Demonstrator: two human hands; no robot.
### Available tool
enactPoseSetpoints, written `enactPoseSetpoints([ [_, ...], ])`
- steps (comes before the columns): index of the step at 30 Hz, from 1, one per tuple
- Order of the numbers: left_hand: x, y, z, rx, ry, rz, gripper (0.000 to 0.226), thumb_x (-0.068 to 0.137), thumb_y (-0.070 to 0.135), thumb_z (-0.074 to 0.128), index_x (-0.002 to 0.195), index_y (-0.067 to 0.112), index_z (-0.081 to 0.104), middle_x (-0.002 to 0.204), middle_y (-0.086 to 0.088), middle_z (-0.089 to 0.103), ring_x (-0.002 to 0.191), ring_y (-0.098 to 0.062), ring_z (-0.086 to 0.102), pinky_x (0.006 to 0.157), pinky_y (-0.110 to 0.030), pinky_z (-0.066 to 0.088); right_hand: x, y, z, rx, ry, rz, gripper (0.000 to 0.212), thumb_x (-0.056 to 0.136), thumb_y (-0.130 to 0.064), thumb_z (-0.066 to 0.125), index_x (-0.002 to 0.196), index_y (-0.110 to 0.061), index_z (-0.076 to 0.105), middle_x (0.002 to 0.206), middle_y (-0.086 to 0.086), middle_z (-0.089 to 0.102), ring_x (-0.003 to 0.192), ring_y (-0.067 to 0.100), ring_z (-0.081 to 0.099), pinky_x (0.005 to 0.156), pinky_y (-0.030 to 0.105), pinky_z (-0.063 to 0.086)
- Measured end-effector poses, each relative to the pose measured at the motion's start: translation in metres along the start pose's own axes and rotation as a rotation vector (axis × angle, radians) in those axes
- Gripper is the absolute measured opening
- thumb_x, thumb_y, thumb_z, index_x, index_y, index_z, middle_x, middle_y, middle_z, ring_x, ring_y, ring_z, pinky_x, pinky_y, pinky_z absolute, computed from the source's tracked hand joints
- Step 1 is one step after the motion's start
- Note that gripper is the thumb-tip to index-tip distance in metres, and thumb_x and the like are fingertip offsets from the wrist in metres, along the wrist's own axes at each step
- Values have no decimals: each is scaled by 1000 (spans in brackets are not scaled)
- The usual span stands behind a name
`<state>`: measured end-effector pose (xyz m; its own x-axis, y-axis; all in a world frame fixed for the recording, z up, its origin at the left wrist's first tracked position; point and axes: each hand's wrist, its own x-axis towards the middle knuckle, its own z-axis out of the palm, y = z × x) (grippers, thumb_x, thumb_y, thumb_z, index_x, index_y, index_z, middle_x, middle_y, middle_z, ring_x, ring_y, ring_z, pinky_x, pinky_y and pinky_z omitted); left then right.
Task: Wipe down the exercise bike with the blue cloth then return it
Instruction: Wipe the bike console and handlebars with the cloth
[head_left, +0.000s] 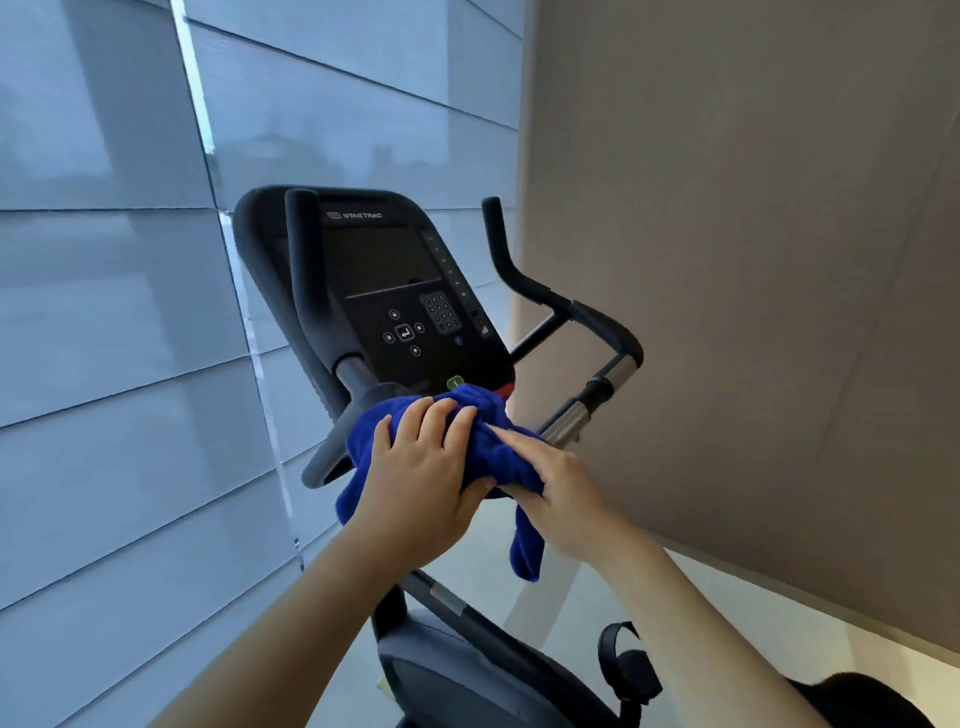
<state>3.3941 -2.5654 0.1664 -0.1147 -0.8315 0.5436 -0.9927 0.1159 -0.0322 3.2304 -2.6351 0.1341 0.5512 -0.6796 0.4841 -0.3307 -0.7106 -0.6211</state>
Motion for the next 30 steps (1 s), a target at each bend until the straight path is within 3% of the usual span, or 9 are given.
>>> enactPoseSetpoints([
  [4,-7,27,2,62,-18,-125,66,87,58,36,142,23,25,147,2,31,136,-22,22,109,-47,24,-3,17,-14,-49,-84,-113,59,93,-15,52,138,-45,30,135,-13,49,123,2,44,100,14,39],
  [7,-11,49,2,72,-55,-184,68,87,63,20,144,26,20,150,5,27,138,-19,18,110,-45,23,-5,28,-30,-102,-145,-191,60,92,-6,52,143,-31,32,140,-5,47,128,12,44,104,26,42],
  [10,-5,56,-5,40,-23,-173,64,89,57,8,144,28,24,144,12,40,133,-14,29,101,-36,28,-4,41,-53,-223,-153,-232,64,89,4,52,144,-24,33,142,1,46,130,19,43,105,35,41],
  [12,2,57,-6,38,-19,-150,56,93,51,16,144,28,25,140,15,45,131,-11,31,98,-32,23,-3,52,-69,-314,-138,-216,70,86,7,52,144,-26,32,147,-2,39,133,21,38,106,36,39],
  [15,13,73,11,107,-104,-80,54,94,51,26,145,31,21,153,12,24,141,-12,15,112,-37,6,-5,66,-87,-440,-219,-103,80,84,-1,56,147,-35,19,156,-9,15,137,23,26,103,38,40],
  [19,34,100,38,199,-211,-98,78,88,55,42,147,21,5,158,1,6,144,-19,1,115,-45,-4,-12,73,-86,-250,-251,-17,91,80,-20,62,146,-40,4,156,-19,-5,142,15,17,104,32,38],
  [23,56,104,45,294,-211,-171,78,89,53,43,146,13,9,155,-4,20,141,-22,18,115,-44,9,-14,72,-74,-214,-106,-70,80,85,-9,55,149,-20,9,158,-8,0,143,13,10,108,27,31],
  [26,71,107,49,286,-202,-219,71,89,53,42,141,8,22,142,-5,41,127,-21,42,109,-40,23,-5,71,-70,-221,-76,-93,75,85,4,46,149,-12,10,158,-2,9,144,14,9,112,26,24],
  [30,92,113,59,297,-186,-241,55,91,51,41,126,8,37,117,-4,57,103,-22,57,83,-31,38,16,81,-70,-321,-91,-104,78,84,6,52,148,-7,8,157,5,10,144,17,8,116,28,17],
])
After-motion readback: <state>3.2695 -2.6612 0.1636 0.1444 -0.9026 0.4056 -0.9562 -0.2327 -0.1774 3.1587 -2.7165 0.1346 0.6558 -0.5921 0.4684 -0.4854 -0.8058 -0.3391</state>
